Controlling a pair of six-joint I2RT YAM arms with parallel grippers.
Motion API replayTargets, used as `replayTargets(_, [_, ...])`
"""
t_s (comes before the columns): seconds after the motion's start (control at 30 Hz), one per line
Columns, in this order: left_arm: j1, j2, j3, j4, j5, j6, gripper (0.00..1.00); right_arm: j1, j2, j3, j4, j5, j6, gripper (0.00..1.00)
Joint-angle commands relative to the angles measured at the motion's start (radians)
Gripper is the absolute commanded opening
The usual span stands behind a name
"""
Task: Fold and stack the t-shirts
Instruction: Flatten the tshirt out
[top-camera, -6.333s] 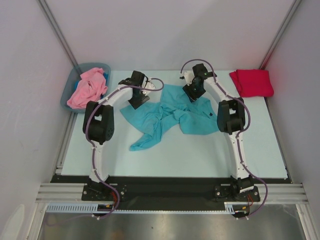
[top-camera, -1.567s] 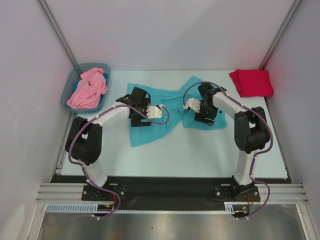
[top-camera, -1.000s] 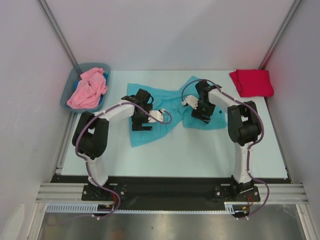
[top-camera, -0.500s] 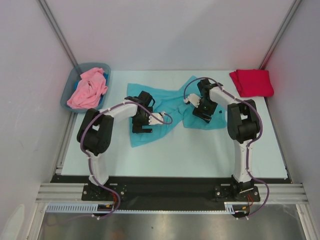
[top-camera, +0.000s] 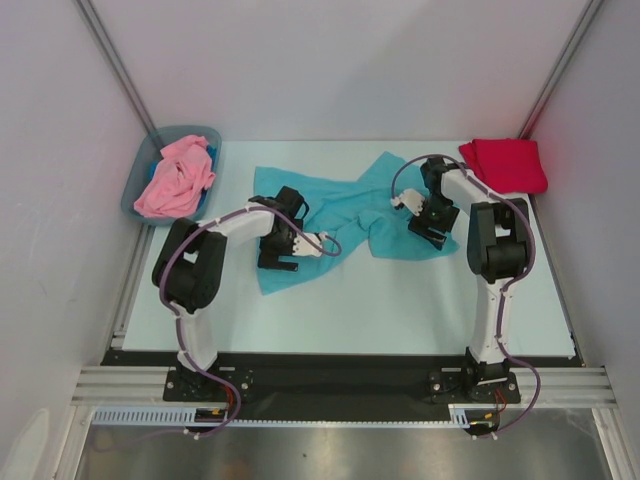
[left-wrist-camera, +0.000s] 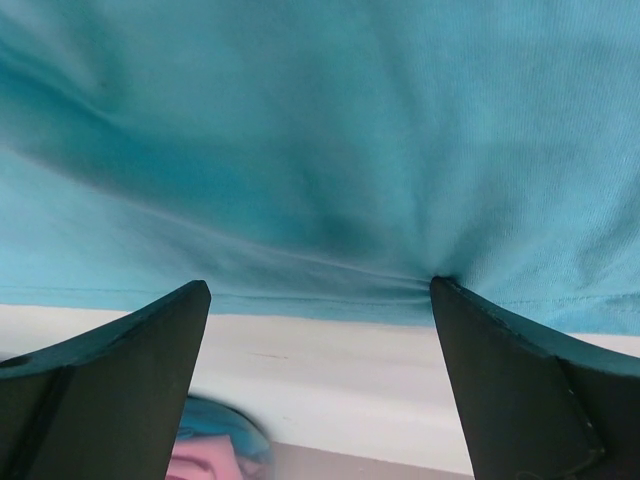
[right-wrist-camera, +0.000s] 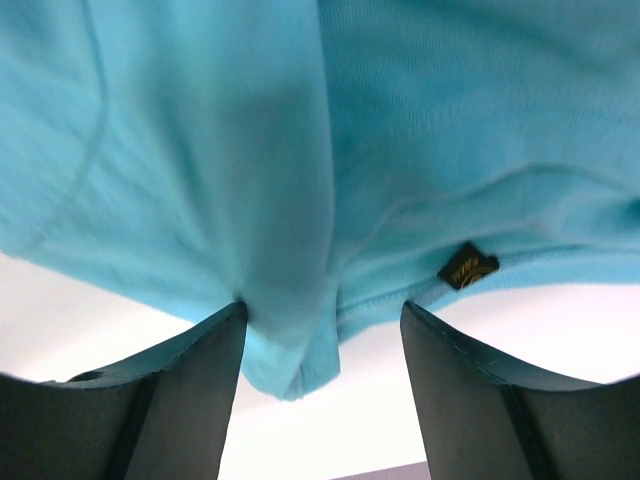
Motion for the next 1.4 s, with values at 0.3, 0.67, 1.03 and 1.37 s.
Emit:
replayTargets(0.3, [0.1, 0.018, -0.071, -0.113, -0.104, 0.115, 1.0, -0.051, -0.017, 0.001, -0.069, 0.029, -0.043, 0.69])
replayTargets(0.67, [0.201, 0.087, -0.03, -0.107, -0.164, 0.15, 1.0, -0.074, -0.01, -0.031, -0.04, 0.03, -0.025, 0.68])
replayTargets(1.03, [0.29, 0.119, -0.013, -0.072, -0.222, 0.176, 1.0, -0.129, -0.01, -0.07, -0.009, 0.064, -0.045, 0.67])
replayTargets(1.37, [0.33, 0.117, -0.005, -0.024, -0.251, 0.208, 1.0, -0.186, -0.023, -0.12, 0.042, 0.116, -0.083, 0.67])
